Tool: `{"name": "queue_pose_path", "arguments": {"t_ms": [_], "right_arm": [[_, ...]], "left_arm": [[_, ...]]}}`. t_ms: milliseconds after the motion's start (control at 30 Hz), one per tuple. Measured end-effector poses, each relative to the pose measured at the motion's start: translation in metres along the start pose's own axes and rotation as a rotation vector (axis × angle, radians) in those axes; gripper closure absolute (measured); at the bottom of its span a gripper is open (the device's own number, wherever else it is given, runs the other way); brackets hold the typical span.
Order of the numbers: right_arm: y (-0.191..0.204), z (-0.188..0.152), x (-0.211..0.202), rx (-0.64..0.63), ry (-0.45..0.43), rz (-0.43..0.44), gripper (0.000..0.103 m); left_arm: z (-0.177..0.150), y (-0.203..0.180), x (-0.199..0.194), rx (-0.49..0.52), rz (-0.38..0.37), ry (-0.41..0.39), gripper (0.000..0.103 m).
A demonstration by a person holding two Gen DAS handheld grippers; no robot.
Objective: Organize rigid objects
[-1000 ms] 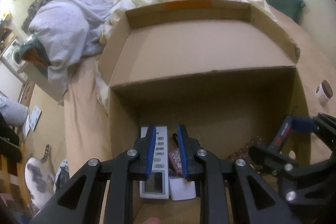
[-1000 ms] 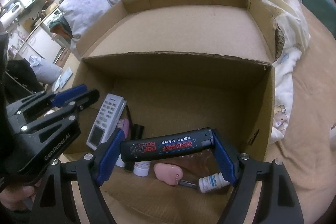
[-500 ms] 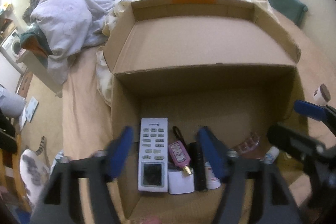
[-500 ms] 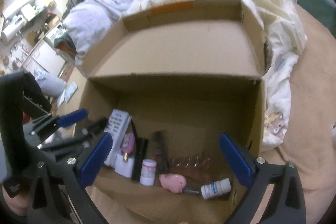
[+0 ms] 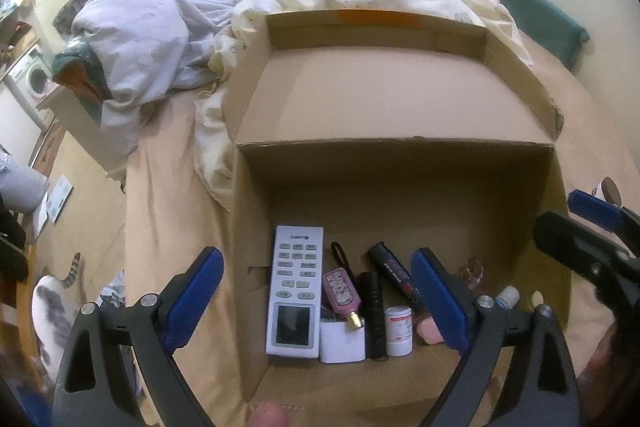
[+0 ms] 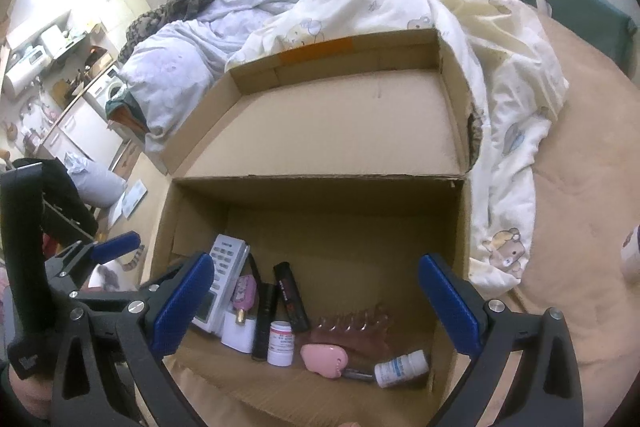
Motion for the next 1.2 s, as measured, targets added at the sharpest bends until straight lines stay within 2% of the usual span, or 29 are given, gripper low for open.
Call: {"name": "queue_pose_path", "arguments": {"t_ms": [200,333,533,867,1033,1200], "right_arm": [[-0.004,-0.004,-0.026,0.021,-0.026,-0.001,0.000],[-0.006,-0.006,-0.046,0.046,-0.028,-0.010,0.000],[0.001,-0.015,-0.085,0.017,-0.064,-0.017,0.000],[0.017,-0.050,-0.145,-0.059,-0.165,-0.010,0.000],[0.019,-0.071,-0.157,-0.077,-0.231,-0.012,0.000],[0.014,-0.091,-0.158,-0.078,-0.299,-0.025,0.000]], "left_arm": [[-0.006,0.016,-0.023,-0.050,0.034,0.009,0.009],[-0.012,0.025,-0.061,-0.070,0.099,-0.075,0.009],[-0.027,0.027,-0.096,-0.086,0.067,-0.109,0.009],[-0.061,0.019,-0.153,-0.068,0.074,-0.201,0.009],[-0.083,0.014,-0.173,-0.057,0.082,-0.276,0.009],[-0.096,0.010,-0.173,-0.064,0.095,-0.327,0.009]]}}
Point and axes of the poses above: each gripper's, at about its wrist camera, not at the fingertips, and x roughly the way its jaws point, y to its left, z to its top, the point moved 1 cm from there along x, roughly the way its jaws point, and after that the axes turned 12 degrees about x, right-handed, at the moved point
